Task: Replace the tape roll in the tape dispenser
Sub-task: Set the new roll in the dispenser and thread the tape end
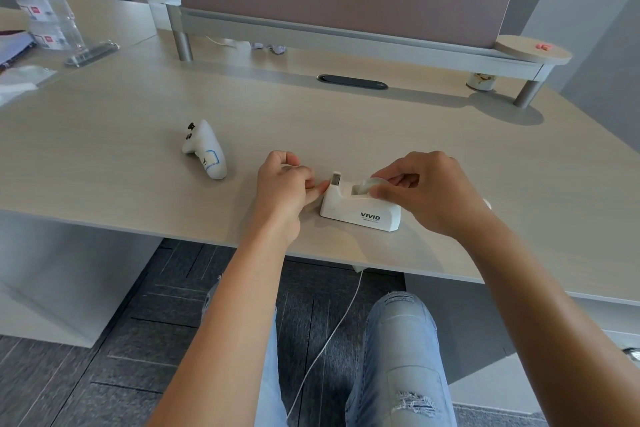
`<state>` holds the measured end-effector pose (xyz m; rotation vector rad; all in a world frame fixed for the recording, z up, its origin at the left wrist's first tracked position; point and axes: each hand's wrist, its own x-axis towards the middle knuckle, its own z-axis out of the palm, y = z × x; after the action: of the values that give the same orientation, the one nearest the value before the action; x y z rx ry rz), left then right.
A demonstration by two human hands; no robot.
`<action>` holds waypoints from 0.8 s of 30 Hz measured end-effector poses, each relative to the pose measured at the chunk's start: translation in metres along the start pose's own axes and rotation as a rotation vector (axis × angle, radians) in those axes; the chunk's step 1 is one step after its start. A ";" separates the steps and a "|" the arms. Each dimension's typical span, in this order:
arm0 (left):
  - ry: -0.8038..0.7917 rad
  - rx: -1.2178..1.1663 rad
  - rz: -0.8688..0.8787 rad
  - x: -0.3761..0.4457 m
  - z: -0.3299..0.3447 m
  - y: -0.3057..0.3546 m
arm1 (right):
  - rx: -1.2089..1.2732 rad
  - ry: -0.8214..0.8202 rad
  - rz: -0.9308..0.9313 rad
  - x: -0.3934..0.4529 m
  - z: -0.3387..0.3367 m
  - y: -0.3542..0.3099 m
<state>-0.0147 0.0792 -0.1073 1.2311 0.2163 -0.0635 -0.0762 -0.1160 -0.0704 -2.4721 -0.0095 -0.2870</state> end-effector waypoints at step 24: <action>0.025 0.670 0.175 0.002 -0.003 -0.008 | 0.043 0.010 0.048 0.000 -0.002 0.008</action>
<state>-0.0142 0.0795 -0.1158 1.9143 0.1074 0.0361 -0.0755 -0.1236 -0.0741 -2.4242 0.0474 -0.2761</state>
